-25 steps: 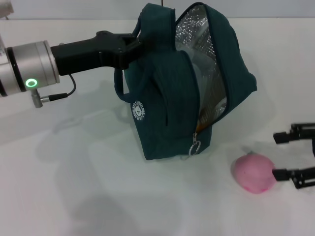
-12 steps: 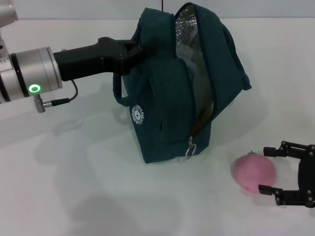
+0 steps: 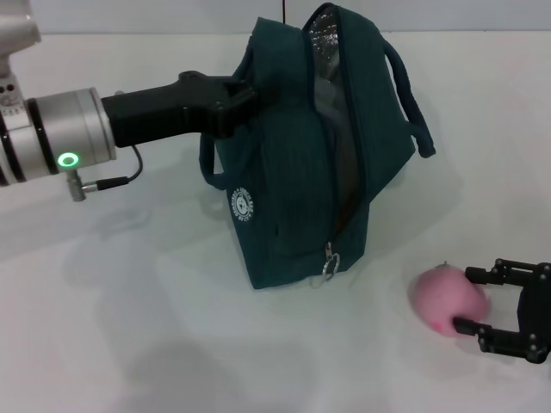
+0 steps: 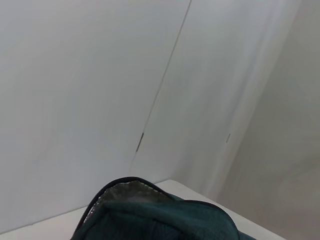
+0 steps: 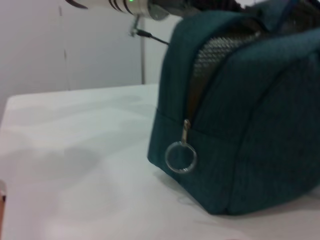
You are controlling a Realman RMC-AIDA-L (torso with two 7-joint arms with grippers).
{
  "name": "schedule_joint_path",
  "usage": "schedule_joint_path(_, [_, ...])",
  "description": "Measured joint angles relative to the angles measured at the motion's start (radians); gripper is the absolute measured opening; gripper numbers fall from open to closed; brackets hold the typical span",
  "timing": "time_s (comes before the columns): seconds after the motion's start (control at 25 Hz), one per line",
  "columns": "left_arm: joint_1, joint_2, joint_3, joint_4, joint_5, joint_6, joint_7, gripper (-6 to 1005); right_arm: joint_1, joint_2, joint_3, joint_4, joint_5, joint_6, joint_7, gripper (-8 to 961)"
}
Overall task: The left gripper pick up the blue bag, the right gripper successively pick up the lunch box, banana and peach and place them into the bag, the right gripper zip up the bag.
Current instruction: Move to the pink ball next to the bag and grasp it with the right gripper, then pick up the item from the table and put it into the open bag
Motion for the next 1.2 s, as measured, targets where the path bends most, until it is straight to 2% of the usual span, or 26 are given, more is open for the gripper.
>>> schedule_joint_path(0.28, [-0.018, 0.0, -0.003, -0.022, -0.001, 0.0, 0.01, 33, 0.013, 0.0, 0.0, 0.013, 0.002, 0.001, 0.033, 655])
schedule_joint_path(0.48, [-0.015, 0.0, -0.004, -0.022, -0.002, 0.0, 0.01, 33, 0.016, -0.003, 0.0, 0.013, 0.0, 0.001, 0.046, 658])
schedule_joint_path(0.96, [-0.012, -0.002, 0.001, -0.022, -0.009, 0.013, 0.029, 33, 0.023, 0.0, 0.051, 0.018, 0.048, -0.013, 0.04, 382])
schedule_joint_path(1.16, [0.006, -0.003, 0.001, -0.024, -0.029, 0.054, 0.072, 33, 0.02, -0.009, 0.052, 0.018, 0.104, -0.095, 0.034, 234])
schedule_joint_path(1.2, [0.01, -0.003, 0.001, -0.026, -0.038, 0.064, 0.081, 33, 0.025, -0.015, 0.083, 0.015, 0.114, -0.19, 0.04, 200])
